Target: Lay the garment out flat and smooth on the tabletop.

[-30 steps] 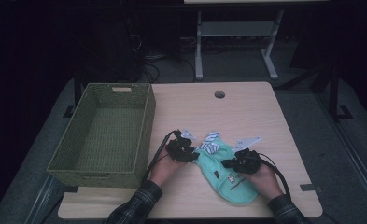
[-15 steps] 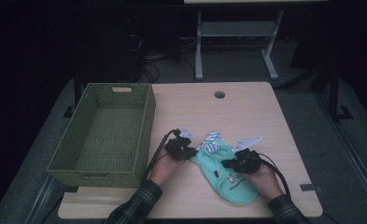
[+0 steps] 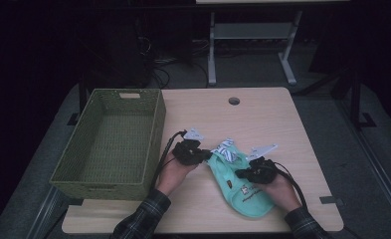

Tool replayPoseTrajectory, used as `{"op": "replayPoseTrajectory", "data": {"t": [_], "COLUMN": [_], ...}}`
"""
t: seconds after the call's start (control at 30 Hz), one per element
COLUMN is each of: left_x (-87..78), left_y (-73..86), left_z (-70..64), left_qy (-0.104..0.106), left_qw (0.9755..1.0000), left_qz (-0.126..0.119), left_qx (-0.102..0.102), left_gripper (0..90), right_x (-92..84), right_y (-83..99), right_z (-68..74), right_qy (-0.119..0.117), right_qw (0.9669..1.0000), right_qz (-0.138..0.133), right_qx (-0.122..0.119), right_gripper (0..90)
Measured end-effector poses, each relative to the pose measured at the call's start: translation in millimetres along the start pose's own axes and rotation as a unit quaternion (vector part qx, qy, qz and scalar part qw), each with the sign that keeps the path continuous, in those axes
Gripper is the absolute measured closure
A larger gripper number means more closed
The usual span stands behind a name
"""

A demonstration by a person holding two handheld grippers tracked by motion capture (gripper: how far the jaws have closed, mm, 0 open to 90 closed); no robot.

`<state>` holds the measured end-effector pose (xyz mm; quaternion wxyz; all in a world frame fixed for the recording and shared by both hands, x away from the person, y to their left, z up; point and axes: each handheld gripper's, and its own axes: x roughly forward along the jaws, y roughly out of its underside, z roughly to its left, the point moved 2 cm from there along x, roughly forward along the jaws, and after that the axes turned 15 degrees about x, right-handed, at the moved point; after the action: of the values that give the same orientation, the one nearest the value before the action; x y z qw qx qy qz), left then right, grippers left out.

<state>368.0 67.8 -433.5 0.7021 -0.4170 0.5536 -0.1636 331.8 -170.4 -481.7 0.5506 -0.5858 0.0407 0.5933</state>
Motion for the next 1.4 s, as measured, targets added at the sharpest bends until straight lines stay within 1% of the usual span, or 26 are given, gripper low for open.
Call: {"op": "replayPoseTrajectory", "data": {"t": [0.1,0.17,0.3,0.37,0.4,0.43,0.47,0.53,0.57,0.6,0.67,0.73,0.83,0.87,0.93,1.0,1.07,1.1,1.13,1.17,1.2,1.23,1.27,1.3,1.33,1.4], "left_x": [-3.3,-5.5,-9.9,-12.6,-14.5,-14.5,-16.3,-17.8,-19.6,-20.7,-23.8,-27.5,-30.0,-29.8,-28.0,-28.8,-30.3,-30.3,-31.7,-33.7,-34.7,-35.7,-35.7,-36.4,-36.2,-35.1], "left_y": [-4.1,-6.7,-10.8,-13.4,-15.8,-15.8,-17.8,-19.0,-20.4,-21.5,-23.9,-26.2,-25.7,-24.5,-21.7,-20.9,-21.0,-21.0,-21.0,-20.5,-20.2,-19.7,-19.7,-19.6,-19.4,-19.5], "left_z": [0.2,0.7,2.1,4.4,5.3,5.3,7.2,8.5,10.9,12.1,15.7,19.3,21.9,22.7,24.1,24.2,24.0,24.0,24.2,25.6,26.8,27.8,27.8,28.3,28.4,28.0], "left_qy": [0.002,0.001,-0.001,-0.002,-0.002,-0.002,-0.003,-0.005,-0.008,-0.010,-0.015,-0.025,-0.033,-0.035,-0.039,-0.046,-0.054,-0.054,-0.062,-0.069,-0.072,-0.074,-0.074,-0.075,-0.075,-0.075], "left_qw": [1.0000,0.9999,0.9997,0.9996,0.9995,0.9995,0.9993,0.9993,0.9993,0.9992,0.9991,0.9988,0.9986,0.9985,0.9986,0.9985,0.9981,0.9981,0.9977,0.9973,0.9971,0.9970,0.9970,0.9969,0.9969,0.9969], "left_qz": [-0.008,-0.012,-0.022,-0.027,-0.030,-0.030,-0.036,-0.036,-0.036,-0.037,-0.039,-0.041,-0.042,-0.041,-0.035,-0.030,-0.030,-0.030,-0.027,-0.023,-0.022,-0.021,-0.021,-0.022,-0.023,-0.022], "left_qx": [0.003,0.007,0.006,0.009,0.006,0.006,0.008,0.009,0.013,0.011,0.007,0.008,0.006,0.005,0.004,0.007,0.008,0.008,0.010,0.010,0.010,0.011,0.011,0.006,0.007,0.010], "left_gripper": [84.7,84.7,84.7,84.7,84.7,84.7,84.8,84.7,84.7,84.8,84.8,84.8,84.7,84.8,84.7,84.7,84.7,84.7,84.7,84.7,84.7,84.7,84.7,84.7,84.7,84.7], "right_x": [1.7,3.3,9.3,11.4,13.6,13.6,17.8,20.0,23.5,24.7,29.0,32.0,28.2,19.0,10.8,4.3,-2.9,-2.9,-6.4,-15.1,-18.6,-23.0,-23.0,-30.0,-31.3,-32.7], "right_y": [-3.0,-6.7,-15.2,-17.8,-24.0,-24.0,-29.1,-30.5,-36.0,-39.6,-45.4,-48.9,-50.3,-48.7,-44.5,-37.7,-28.0,-28.0,-22.3,-9.6,-5.4,-0.4,-0.4,9.3,12.8,17.0], "right_z": [-1.3,-0.7,-1.5,-3.2,-3.8,-3.8,-4.8,-5.4,-6.1,-5.6,-5.6,-6.5,-7.6,-9.6,-11.6,-12.9,-14.7,-14.7,-15.1,-16.5,-16.5,-16.5,-16.5,-16.4,-16.4,-15.1], "right_qy": [0.000,0.006,0.016,0.015,0.023,0.023,0.027,0.022,0.018,0.025,0.026,0.020,0.017,0.012,0.012,0.014,0.017,0.017,0.019,0.021,0.022,0.022,0.022,0.021,0.016,0.016], "right_qw": [1.0000,1.0000,0.9998,0.9999,0.9996,0.9996,0.9995,0.9997,0.9998,0.9996,0.9995,0.9996,0.9997,0.9998,0.9997,0.9996,0.9997,0.9997,0.9997,0.9997,0.9996,0.9996,0.9996,0.9994,0.9995,0.9995], "right_qz": [0.002,0.007,0.005,0.003,0.012,0.012,0.008,0.002,0.008,0.010,0.009,0.004,-0.009,-0.015,-0.019,-0.022,-0.017,-0.017,-0.016,-0.015,-0.018,-0.017,-0.017,-0.021,-0.021,-0.020], "right_qx": [0.000,0.001,-0.006,-0.007,-0.009,-0.009,-0.013,-0.009,-0.007,-0.012,-0.014,-0.017,-0.016,-0.009,-0.006,-0.005,-0.003,-0.003,-0.003,0.001,0.003,0.009,0.009,0.016,0.020,0.020], "right_gripper": [89.9,90.0,90.0,89.9,89.9,89.9,90.0,90.0,89.9,90.0,89.9,89.9,89.9,89.9,89.9,89.9,89.9,89.9,89.9,89.9,89.9,89.9,89.9,89.9,89.9,89.9]}}
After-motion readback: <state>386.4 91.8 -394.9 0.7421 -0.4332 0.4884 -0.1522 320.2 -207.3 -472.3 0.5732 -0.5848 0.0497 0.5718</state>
